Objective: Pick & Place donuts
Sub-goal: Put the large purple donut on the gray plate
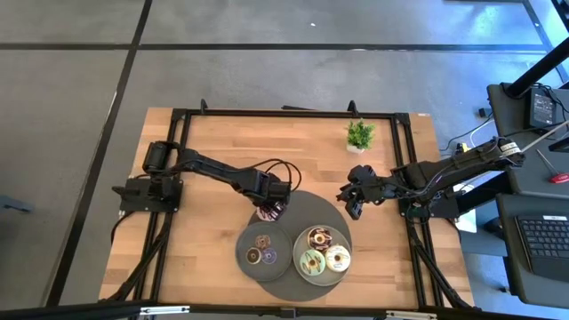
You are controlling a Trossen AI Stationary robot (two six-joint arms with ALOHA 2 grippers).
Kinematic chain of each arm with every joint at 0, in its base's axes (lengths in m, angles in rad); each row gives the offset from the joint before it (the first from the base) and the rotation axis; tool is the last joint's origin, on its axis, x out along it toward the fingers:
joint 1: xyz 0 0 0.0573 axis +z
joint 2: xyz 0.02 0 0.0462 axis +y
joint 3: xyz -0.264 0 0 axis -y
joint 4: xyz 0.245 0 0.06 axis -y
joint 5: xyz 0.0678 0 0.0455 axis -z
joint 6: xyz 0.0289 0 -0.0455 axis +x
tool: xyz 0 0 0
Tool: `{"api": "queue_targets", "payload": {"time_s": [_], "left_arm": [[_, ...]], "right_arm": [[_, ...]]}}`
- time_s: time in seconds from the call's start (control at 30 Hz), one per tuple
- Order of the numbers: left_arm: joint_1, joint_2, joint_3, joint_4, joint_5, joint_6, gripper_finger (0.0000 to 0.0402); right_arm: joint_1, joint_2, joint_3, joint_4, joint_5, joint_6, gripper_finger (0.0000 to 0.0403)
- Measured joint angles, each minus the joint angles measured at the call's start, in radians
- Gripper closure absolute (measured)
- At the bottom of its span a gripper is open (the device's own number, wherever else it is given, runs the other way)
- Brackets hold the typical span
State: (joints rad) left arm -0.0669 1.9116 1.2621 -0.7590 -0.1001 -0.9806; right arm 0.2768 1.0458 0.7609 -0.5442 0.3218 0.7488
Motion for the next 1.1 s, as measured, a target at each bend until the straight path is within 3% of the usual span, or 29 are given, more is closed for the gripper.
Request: {"api": "queue_targets", "payload": {"time_s": [0.33, 0.6, 0.83, 1.1], "left_arm": [[0.003, -0.023, -0.002, 0.027, -0.018, 0.070, 0.0389], [0.004, -0.050, 0.084, 0.039, -0.110, 0.112, 0.0390], [-0.031, -0.072, 0.216, 0.091, -0.327, 0.162, 0.0391], [-0.124, -0.073, 0.346, 0.114, -0.591, 0.218, 0.0392]], "right_arm": [[0.000, 0.000, 0.000, 0.000, 0.000, -0.002, 0.0249], [0.000, 0.000, 0.000, 0.064, -0.029, -0.074, 0.0249], [0.007, 0.000, 0.000, 0.267, 0.024, -0.208, 0.0239], [0.021, 0.000, 0.000, 0.392, 0.078, -0.343, 0.0149]]}}
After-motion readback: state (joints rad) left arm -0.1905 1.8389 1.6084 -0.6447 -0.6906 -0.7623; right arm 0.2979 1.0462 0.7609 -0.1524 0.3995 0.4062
